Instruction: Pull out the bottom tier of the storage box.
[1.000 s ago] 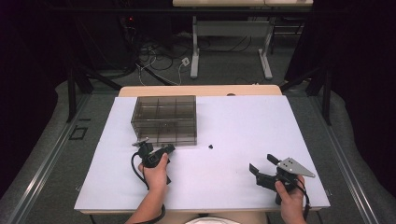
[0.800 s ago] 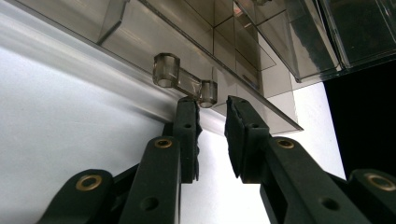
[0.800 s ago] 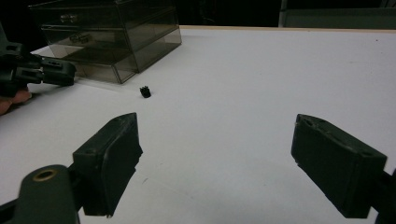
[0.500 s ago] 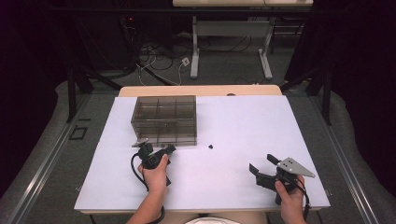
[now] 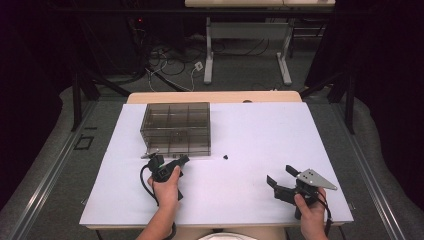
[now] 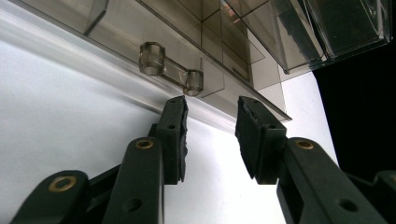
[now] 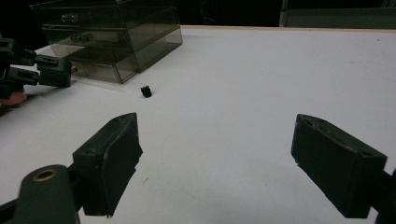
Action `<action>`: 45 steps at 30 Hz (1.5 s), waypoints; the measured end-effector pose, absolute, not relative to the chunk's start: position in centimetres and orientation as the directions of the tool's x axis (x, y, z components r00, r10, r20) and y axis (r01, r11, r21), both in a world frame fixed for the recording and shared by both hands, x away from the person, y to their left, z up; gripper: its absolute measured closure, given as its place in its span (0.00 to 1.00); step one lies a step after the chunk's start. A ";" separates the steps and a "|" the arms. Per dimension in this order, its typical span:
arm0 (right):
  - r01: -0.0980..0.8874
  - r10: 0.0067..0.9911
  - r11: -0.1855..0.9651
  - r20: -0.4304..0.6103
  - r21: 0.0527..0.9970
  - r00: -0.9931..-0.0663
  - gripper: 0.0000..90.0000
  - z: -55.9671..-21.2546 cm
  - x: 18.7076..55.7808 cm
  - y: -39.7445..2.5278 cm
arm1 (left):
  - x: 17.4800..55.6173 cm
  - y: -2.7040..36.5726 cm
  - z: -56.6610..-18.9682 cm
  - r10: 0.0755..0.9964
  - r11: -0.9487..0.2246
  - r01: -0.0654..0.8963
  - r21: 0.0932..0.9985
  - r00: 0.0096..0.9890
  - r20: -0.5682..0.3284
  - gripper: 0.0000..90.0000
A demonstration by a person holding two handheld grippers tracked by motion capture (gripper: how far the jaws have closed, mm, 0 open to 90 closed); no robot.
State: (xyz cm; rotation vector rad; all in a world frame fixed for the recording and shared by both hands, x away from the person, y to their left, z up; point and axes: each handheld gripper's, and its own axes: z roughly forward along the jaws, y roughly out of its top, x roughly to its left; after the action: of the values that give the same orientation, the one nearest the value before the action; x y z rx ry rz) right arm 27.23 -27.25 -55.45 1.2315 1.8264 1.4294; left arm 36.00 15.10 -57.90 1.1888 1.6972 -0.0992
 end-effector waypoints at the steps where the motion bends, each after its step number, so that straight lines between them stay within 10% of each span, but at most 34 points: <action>1: 0.342 0.879 0.035 0.134 0.939 -0.458 0.17 -55.4 27.2 -27.2 | 36.0 15.1 -57.9 0.653 0.508 0.739 0.443 0.006 -0.758 0.69; 45: 0.342 0.878 0.039 0.131 0.939 -0.460 0.17 -55.5 27.3 -27.2 | 35.1 14.2 -54.7 0.784 0.291 0.765 0.575 0.154 -0.602 0.40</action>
State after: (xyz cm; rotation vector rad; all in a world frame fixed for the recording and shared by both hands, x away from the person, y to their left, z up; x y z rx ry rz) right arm 27.26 -27.25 -55.48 1.2287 1.8302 1.4262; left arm 35.07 14.17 -54.74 1.4580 1.5920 0.0241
